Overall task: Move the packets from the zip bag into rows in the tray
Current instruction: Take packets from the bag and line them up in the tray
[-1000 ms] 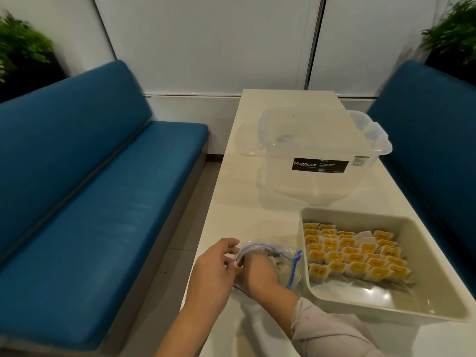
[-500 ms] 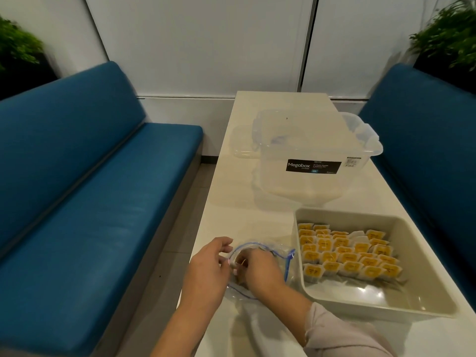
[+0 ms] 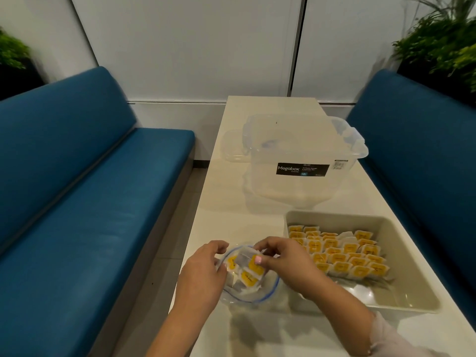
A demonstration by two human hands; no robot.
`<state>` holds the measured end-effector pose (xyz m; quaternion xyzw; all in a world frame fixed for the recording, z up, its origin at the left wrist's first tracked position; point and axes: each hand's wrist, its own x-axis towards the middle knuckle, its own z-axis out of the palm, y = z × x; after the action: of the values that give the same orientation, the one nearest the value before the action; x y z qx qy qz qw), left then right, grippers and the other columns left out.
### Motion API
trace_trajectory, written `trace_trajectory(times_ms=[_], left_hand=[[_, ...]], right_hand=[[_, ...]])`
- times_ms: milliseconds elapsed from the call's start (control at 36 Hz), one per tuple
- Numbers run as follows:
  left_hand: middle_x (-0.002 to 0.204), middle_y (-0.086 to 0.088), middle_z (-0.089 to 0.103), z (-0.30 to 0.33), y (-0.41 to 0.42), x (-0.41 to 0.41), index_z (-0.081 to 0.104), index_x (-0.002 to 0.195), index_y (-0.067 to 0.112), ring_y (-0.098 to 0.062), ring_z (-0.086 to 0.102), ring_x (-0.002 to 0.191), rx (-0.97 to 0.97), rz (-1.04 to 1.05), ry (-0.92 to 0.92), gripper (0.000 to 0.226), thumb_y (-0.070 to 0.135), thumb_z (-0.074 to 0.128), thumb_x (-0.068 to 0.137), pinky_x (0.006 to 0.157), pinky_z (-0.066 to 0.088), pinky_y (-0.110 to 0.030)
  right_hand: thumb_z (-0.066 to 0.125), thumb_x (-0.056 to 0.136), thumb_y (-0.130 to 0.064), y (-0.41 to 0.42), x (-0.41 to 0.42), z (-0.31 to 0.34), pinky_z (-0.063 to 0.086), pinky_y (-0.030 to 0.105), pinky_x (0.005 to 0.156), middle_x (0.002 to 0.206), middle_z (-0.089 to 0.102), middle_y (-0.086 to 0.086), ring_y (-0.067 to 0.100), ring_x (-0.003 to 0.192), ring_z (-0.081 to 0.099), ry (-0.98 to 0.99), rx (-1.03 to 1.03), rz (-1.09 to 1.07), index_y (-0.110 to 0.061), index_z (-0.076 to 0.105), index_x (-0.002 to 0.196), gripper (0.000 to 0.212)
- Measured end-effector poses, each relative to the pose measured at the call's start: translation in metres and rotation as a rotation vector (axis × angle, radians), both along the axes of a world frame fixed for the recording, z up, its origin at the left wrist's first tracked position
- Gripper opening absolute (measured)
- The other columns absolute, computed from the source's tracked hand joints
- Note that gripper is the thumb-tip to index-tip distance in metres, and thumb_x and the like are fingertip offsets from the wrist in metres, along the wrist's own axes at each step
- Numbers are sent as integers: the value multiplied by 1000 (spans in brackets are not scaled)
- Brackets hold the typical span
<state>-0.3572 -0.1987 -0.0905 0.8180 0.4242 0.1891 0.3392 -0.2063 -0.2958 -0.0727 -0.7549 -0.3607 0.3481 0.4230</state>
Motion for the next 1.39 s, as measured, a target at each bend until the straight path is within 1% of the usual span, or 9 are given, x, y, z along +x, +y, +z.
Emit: trace_trajectory(times_ms=[83, 222, 306, 361, 444, 750, 1028, 1222, 1389], left_hand=[[105, 21, 59, 2, -1, 2, 60, 112, 31, -3, 55, 94, 31, -33, 7, 35, 9, 59, 85, 79, 43, -16], [105, 22, 56, 12, -8, 8, 59, 114, 30, -3, 53, 101, 89, -15, -91, 25, 16, 51, 94, 85, 42, -17], [93, 18, 65, 24, -15, 14, 62, 105, 28, -1, 62, 86, -144, 41, -266, 15, 28, 50, 96, 73, 48, -14], [94, 12, 69, 29, -17, 18, 62, 108, 27, -4, 66, 84, -359, 40, -343, 22, 38, 56, 90, 77, 55, -25], [96, 2, 72, 29, -19, 24, 61, 110, 26, -13, 71, 84, -585, 41, -448, 26, 30, 66, 86, 73, 58, -32], [91, -12, 72, 23, -38, 45, 66, 97, 8, -25, 70, 88, -701, 178, -727, 16, 17, 67, 84, 71, 56, -32], [96, -16, 70, 24, -58, 61, 63, 97, 6, -23, 72, 82, -723, 272, -825, 16, 14, 66, 83, 61, 56, -28], [90, -12, 71, 25, -65, 67, 64, 95, 8, -18, 72, 77, -689, 275, -810, 15, 15, 68, 82, 56, 55, -24], [88, -13, 72, 26, -68, 70, 64, 94, 7, -19, 72, 75, -679, 266, -792, 14, 13, 68, 82, 56, 55, -23]], right_hand=[[66, 86, -5, -4, 2, 11, 35, 13, 41, 72, 62, 8, -1, 39, 45, 216, 79, -23, -14, 68, 86, 10], [66, 88, -11, 1, 3, 16, 28, 19, 37, 73, 63, 10, 9, 37, 33, 326, 149, -95, -14, 67, 90, 4], [64, 89, -12, 4, 0, 19, 30, 18, 38, 74, 65, 9, 7, 36, 35, 380, 217, -135, -14, 67, 91, 4], [64, 89, -13, 4, -2, 23, 32, 18, 38, 74, 66, 9, 4, 36, 39, 378, 240, -141, -14, 67, 94, 6], [64, 89, -13, 4, -3, 26, 34, 16, 39, 76, 66, 9, 0, 36, 44, 352, 253, -131, -12, 67, 97, 8], [79, 75, -22, -3, -7, 10, 36, 21, 43, 61, 47, -3, 6, 45, 42, 292, 291, -321, -14, 47, 75, 33], [77, 76, -8, -13, -8, 13, 37, 18, 41, 61, 55, -3, 3, 44, 49, 364, 397, -456, -14, 60, 83, 19], [76, 75, -5, -19, -4, 12, 44, 25, 52, 62, 62, -1, 9, 57, 57, 314, 470, -510, -15, 72, 83, 14], [75, 76, -3, -24, 4, 19, 43, 18, 50, 69, 65, 4, 10, 60, 52, 312, 522, -497, -14, 75, 83, 13]])
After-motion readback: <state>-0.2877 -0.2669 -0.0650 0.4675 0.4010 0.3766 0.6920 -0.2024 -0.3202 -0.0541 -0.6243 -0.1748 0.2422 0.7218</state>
